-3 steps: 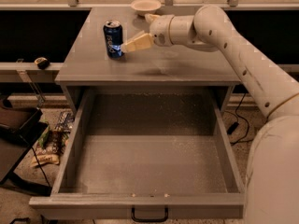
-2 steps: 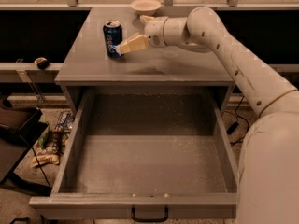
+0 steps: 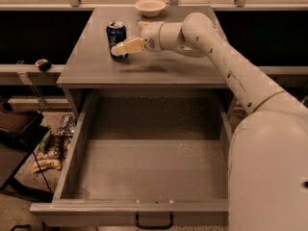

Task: Place pepsi can into top drawer

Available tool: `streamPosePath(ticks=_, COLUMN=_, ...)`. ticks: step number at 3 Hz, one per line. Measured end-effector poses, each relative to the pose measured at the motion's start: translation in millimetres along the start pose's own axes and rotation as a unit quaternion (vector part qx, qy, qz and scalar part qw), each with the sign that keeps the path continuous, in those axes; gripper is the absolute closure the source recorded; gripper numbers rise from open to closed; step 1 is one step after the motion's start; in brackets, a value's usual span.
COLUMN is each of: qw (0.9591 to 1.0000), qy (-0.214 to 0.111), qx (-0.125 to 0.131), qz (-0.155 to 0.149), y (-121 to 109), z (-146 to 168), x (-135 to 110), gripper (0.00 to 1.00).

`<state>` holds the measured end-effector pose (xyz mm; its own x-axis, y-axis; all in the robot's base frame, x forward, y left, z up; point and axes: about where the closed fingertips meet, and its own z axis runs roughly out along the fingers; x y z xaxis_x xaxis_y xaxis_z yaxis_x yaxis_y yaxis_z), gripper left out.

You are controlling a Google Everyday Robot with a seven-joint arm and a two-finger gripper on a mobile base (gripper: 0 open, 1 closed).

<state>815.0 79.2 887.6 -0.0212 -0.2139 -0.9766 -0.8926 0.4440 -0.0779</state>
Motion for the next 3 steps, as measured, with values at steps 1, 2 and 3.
streamPosePath(ticks=1, qw=0.9995, qy=-0.019, qx=-0.025, qz=0.004, y=9, z=14, x=-10, gripper=0.0)
streamPosePath(ticks=2, qw=0.9981, qy=-0.03, qx=-0.054, qz=0.001, y=21, z=28, x=-18, gripper=0.14)
streamPosePath(ticks=3, qw=0.9967, qy=-0.031, qx=-0.075, qz=-0.002, y=30, z=41, x=-19, gripper=0.38)
